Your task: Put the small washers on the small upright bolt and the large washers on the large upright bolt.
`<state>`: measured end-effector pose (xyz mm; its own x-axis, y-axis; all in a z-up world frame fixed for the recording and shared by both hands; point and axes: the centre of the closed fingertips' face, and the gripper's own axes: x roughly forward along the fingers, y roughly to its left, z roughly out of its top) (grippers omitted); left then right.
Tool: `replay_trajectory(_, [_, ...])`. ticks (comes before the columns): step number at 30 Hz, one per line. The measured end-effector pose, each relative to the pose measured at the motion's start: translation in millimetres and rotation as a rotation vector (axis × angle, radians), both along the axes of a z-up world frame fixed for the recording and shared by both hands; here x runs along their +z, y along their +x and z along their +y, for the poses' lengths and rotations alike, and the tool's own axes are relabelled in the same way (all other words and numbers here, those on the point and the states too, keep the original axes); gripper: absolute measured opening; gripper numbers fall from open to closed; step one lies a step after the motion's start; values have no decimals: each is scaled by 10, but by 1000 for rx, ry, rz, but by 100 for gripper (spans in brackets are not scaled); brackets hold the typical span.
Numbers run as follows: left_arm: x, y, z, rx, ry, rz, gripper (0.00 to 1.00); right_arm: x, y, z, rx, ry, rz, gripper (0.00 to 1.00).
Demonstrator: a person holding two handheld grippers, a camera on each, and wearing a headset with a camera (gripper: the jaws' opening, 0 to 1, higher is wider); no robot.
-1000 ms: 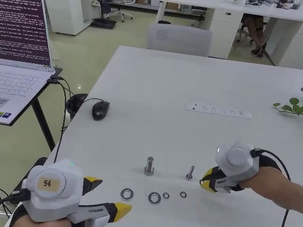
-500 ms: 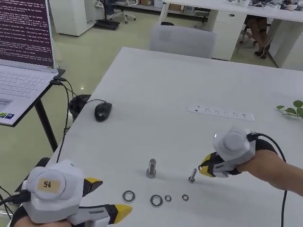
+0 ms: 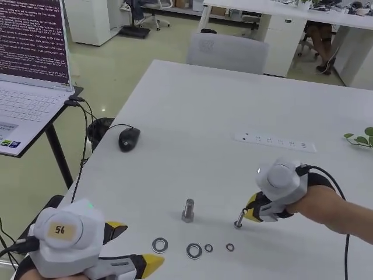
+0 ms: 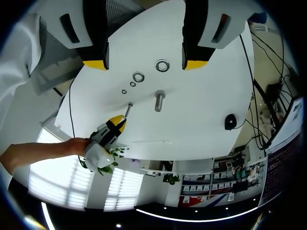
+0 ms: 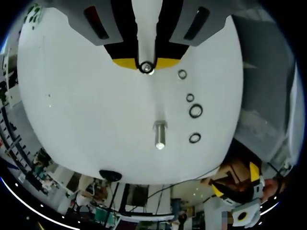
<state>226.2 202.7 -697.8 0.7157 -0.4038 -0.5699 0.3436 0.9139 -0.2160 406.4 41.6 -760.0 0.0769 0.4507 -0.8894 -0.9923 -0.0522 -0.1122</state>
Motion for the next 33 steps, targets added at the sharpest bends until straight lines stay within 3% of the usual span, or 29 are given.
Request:
replay_trajectory(23, [2,-25,43,13,3,0,61,-93,-7,42,22,-45,3,13])
replay_trajectory(33, [-12,-35,55,14,2,3,61,-230,21,54,15,-75,7,13])
